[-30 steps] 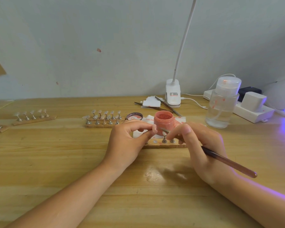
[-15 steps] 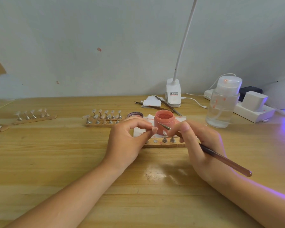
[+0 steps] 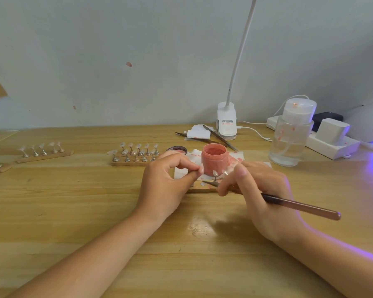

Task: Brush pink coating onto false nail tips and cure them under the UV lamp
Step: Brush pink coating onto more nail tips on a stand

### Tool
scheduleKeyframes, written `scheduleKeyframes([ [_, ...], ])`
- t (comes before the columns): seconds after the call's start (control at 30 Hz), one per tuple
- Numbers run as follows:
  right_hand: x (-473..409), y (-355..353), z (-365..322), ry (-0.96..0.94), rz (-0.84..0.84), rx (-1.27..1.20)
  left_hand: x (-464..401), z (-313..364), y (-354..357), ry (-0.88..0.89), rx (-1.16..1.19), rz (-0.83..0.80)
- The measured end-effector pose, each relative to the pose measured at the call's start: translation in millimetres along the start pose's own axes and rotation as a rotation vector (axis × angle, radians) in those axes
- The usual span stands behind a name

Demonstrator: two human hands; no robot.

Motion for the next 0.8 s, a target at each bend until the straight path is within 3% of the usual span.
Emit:
scheduleKeyframes([
  [0.4,0.1,-0.3,-0.7,-0.002,0.009,0.081,0.8,2.7,-0.1,-0.001,-0.022,-0.003],
  [0.8,-0.8,2.7,2.2,0.022,-0.025,-0.006,0.4,-0.2,-0.4,-0.018,-0.006,0.008],
])
Point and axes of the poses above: each hand's wrist, its own x-axis away from the middle knuckle, its own y-axis out of the palm, z = x × y, the point moved 10 cm from there along -x, towards the middle knuckle, and after that the axes turned 5 degrees about -z, right-handed, at the moved point
